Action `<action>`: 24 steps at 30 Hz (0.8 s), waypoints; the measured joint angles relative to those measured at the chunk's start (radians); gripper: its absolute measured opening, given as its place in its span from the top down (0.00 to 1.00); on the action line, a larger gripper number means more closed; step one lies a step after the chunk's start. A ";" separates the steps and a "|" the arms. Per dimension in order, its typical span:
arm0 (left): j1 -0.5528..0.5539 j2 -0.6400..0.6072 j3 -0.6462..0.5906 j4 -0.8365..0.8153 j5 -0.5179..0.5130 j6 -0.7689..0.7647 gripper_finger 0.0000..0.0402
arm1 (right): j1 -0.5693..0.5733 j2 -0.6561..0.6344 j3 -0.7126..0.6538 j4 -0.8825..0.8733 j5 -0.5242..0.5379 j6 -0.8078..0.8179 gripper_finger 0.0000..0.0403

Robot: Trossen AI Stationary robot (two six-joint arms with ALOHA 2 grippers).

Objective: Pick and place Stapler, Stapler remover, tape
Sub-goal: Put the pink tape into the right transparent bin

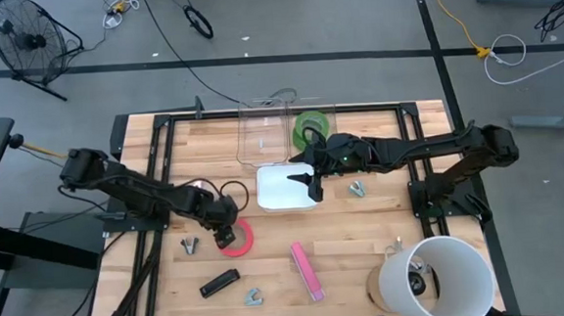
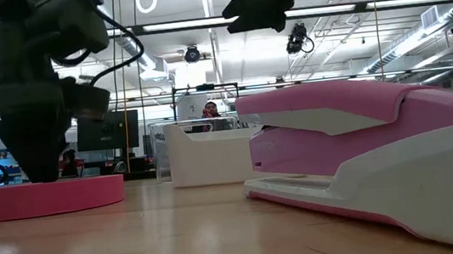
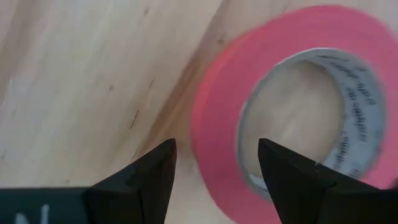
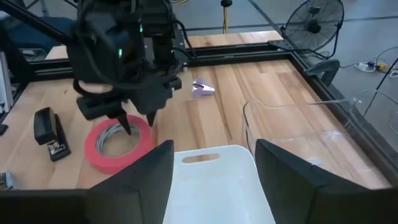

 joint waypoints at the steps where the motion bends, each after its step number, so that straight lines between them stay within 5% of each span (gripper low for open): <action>1: -0.005 0.007 0.001 0.000 -0.005 -0.004 0.43 | 0.000 0.000 0.000 0.000 0.000 0.000 0.44; 5: -0.012 0.042 0.005 -0.005 -0.024 -0.005 0.50 | 0.000 0.000 0.000 0.003 0.000 0.000 0.44; 10: -0.011 0.043 0.010 -0.022 -0.043 0.003 0.79 | 0.000 0.000 0.000 0.004 0.013 -0.001 0.44; 24: -0.063 0.048 0.223 -0.252 -0.204 0.055 0.79 | 0.000 0.000 0.000 0.002 0.026 0.014 0.44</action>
